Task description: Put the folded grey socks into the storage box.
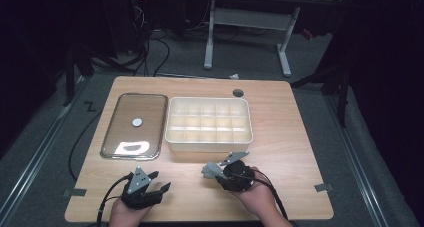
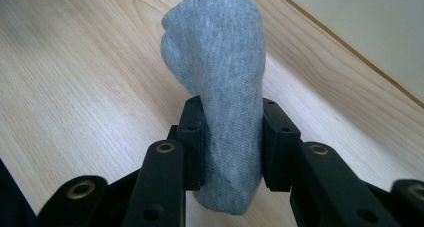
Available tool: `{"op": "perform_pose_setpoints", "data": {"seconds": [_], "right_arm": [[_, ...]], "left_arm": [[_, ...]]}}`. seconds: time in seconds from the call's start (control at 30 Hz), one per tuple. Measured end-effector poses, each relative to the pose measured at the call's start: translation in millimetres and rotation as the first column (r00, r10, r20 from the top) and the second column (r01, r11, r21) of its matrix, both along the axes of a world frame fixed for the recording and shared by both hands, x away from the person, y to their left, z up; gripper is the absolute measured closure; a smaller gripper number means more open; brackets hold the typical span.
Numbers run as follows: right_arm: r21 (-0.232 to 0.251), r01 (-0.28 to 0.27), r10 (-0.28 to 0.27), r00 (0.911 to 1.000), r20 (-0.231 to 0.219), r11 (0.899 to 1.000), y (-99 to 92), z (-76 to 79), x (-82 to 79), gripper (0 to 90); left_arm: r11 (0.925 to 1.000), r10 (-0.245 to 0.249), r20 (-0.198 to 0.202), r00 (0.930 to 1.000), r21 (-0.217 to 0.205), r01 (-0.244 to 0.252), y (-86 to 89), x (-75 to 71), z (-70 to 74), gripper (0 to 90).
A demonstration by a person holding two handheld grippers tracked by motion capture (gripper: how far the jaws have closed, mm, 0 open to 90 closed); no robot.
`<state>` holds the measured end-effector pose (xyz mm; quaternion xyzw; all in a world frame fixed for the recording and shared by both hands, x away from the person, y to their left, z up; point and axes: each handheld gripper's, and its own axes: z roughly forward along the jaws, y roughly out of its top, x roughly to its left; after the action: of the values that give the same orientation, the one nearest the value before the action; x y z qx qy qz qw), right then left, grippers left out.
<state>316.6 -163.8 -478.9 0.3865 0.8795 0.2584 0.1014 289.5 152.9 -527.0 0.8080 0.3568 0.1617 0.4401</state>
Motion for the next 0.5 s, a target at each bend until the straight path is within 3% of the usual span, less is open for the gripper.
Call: {"op": "perform_pose_setpoints", "data": {"seconds": [0.23,0.3,0.5], "right_arm": [[-0.007,0.064,-0.064,0.9979,-0.005,0.998,-25.5,16.2,5.5,68.5],[-0.01,0.095,-0.095,0.9954,-0.005,0.995,-34.5,23.4,11.2,68.6],[-0.004,0.135,-0.135,0.9908,-0.001,0.991,-48.1,38.8,21.1,68.8]], "left_arm": [[0.9999,-0.014,-0.015,0.9998,-0.008,0.014,-0.2,4.2,-0.9,42.0],[0.9995,-0.011,-0.021,0.9997,-0.029,0.011,1.5,6.6,0.2,42.9],[0.9996,-0.022,-0.004,0.9997,-0.019,0.022,-1.2,4.5,0.3,41.1]]}}
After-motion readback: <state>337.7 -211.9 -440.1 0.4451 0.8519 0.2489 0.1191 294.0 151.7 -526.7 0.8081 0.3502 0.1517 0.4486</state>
